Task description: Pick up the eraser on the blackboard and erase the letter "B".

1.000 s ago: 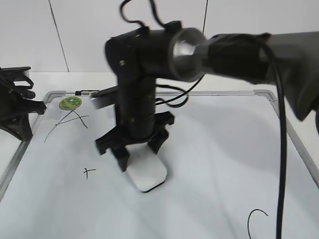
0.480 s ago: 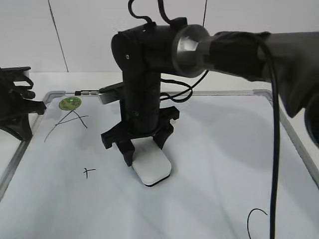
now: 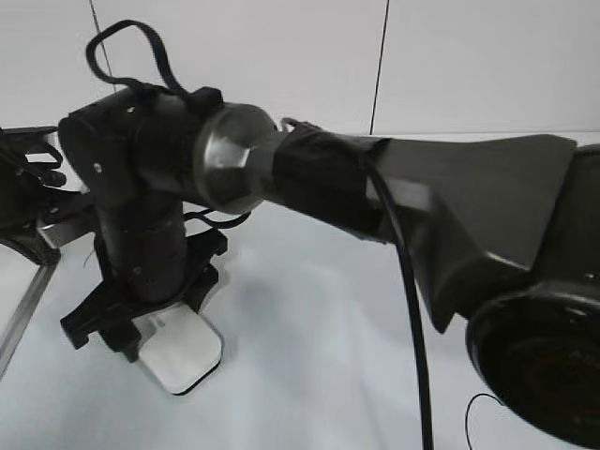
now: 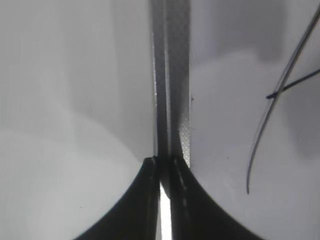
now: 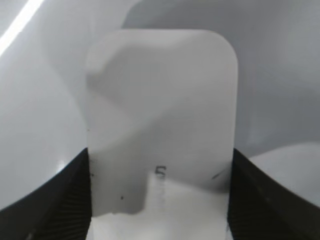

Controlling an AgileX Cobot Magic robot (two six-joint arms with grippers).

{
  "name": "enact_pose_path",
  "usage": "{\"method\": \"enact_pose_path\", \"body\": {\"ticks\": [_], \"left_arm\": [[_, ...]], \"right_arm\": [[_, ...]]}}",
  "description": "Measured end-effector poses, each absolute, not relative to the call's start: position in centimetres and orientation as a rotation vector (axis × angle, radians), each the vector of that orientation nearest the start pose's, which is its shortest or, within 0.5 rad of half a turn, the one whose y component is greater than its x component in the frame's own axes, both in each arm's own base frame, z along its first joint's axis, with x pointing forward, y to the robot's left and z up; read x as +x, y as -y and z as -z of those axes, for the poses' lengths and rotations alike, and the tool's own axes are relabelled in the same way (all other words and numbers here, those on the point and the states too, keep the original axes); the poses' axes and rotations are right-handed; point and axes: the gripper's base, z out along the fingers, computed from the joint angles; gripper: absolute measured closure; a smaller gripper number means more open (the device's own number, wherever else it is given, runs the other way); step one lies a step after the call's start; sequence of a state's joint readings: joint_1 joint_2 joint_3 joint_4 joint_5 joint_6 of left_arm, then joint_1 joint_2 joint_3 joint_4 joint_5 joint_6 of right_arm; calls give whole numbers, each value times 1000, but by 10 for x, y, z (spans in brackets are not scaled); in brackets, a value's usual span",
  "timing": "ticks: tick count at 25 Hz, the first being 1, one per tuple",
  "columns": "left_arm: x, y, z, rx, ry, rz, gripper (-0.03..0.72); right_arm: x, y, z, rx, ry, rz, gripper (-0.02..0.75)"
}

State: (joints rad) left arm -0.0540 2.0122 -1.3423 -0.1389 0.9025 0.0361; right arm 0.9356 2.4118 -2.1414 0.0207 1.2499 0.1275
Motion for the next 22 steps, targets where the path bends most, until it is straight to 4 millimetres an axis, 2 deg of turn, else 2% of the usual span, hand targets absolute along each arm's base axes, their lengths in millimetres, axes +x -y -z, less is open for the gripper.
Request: {"method": "enact_pose_path", "body": {"ticks": [6, 12, 15, 20, 22], "left_arm": [[384, 31, -152, 13, -3055, 174, 669], [384, 31, -152, 14, -3057, 174, 669], [384, 31, -152, 11, -3056, 176, 669], [384, 31, -152, 10, -3058, 179, 669], [384, 31, -152, 10, -3058, 179, 669]], "right_arm": [[276, -417, -167, -1254, -2755, -140, 205], [291, -406, -167, -1199, -2790, -169, 205], [314, -391, -168, -1091, -2836, -223, 205], [375, -334, -167, -852, -2879, -155, 205], [389, -318, -167, -788, -2894, -143, 205]]}}
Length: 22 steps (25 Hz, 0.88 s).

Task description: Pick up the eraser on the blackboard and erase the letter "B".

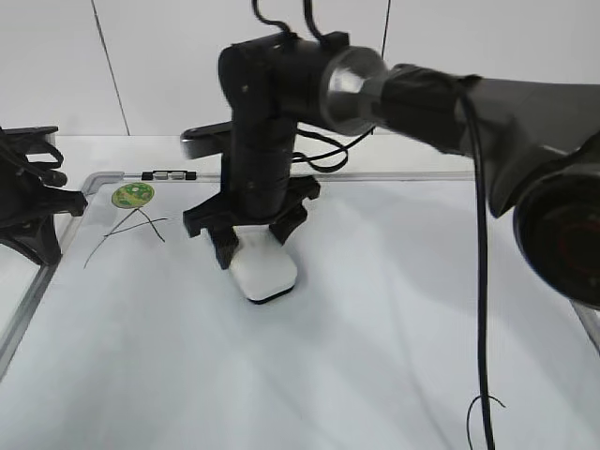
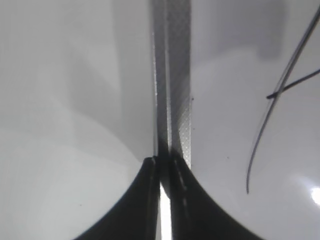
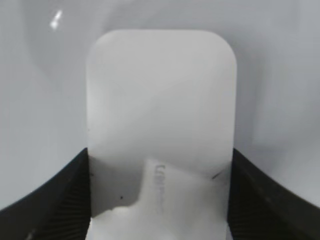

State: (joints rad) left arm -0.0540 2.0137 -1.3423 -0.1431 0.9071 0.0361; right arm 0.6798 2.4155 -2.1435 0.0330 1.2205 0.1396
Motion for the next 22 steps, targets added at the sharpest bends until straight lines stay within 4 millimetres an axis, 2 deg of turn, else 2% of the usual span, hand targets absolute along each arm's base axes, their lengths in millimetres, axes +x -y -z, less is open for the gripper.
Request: {"method": "enact_pose_path", "body": {"ticks": [4, 10, 14, 18, 22], "left_arm": [[384, 31, -152, 10, -3058, 179, 669], [383, 31, -152, 10, -3062, 179, 669], [383, 31, -152, 13, -3064, 175, 669], [383, 31, -152, 14, -3065, 175, 669], [383, 31, -152, 14, -3067, 176, 669]], "right_arm": [[392, -314, -169, -772, -2890, -140, 205], [374, -336, -169, -873, -2845, -91, 206], [339, -371, -169, -1010, -2808, -122, 205], [284, -414, -169, -1204, -2758, -189, 206], [249, -437, -169, -1323, -2713, -210, 206]]}}
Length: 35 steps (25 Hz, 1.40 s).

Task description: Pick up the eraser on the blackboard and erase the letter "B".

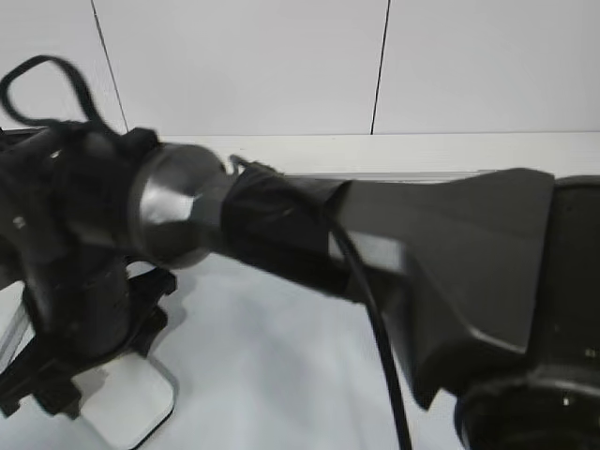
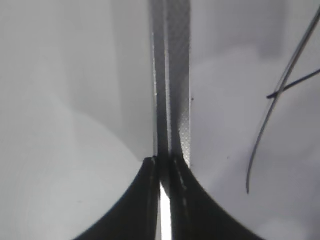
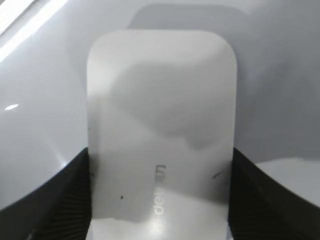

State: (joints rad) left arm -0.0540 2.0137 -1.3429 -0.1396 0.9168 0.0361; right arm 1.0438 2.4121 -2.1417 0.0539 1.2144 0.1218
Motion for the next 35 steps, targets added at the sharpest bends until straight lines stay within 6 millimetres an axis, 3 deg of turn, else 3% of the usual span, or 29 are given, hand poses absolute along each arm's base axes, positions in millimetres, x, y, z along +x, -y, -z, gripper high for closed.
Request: {"method": "enact_pose_path", "body": {"ticks": [6, 12, 17, 20, 23, 29, 35], "left_arm": [[383, 31, -152, 14, -3070, 176, 669], [382, 31, -152, 13, -3075, 179, 669], [382, 31, -152, 13, -3076, 179, 669], [382, 31, -152, 13, -3076, 179, 669], [382, 31, -152, 13, -3080, 179, 669], [382, 31, -152, 13, -3082, 180, 669], [381, 31, -152, 14, -3084, 180, 669]], "right_arm": [[240, -440, -170, -1351, -2704, -212, 206], [233, -424, -182, -1333, -2736, -163, 206], [232, -397, -226, -1241, -2716, -160, 206], [244, -378, -246, -1155, -2722, -181, 209], [265, -352, -259, -1034, -2749, -186, 209], [312, -268, -279, -733, -2827, -146, 209], [323, -176, -283, -431, -2930, -85, 209]]}}
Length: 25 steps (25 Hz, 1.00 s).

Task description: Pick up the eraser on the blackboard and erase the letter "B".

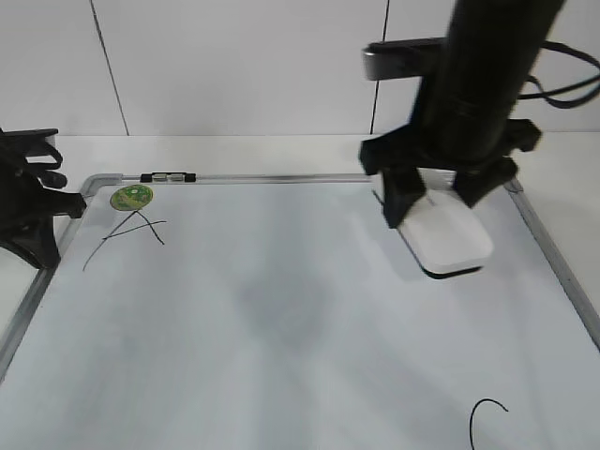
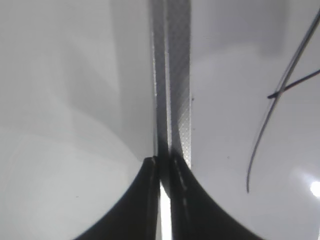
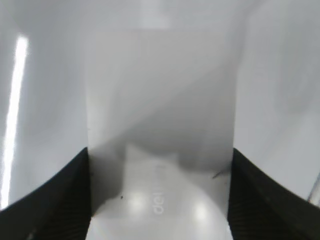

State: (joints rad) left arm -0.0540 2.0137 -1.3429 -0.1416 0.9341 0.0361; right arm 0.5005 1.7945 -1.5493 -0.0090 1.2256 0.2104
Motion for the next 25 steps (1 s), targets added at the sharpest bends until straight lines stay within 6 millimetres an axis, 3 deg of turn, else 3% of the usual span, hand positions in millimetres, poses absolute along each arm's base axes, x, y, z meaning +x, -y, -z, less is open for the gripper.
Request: {"method": "enact_pose_path", "body": {"ticks": [4, 11, 18, 25], "left_arm": [[381, 31, -152, 14, -3084, 180, 669], [381, 31, -152, 14, -3084, 180, 669], [381, 31, -152, 14, -3084, 180, 669], [381, 31, -152, 13, -3084, 181, 669]], "right_arm": [[317, -124, -270, -250, -2992, -50, 209], [307, -58, -244, -86, -3048, -93, 209], [317, -15, -236, 2, -3005, -159, 209], [327, -9, -215, -6, -3040, -161, 209]]}}
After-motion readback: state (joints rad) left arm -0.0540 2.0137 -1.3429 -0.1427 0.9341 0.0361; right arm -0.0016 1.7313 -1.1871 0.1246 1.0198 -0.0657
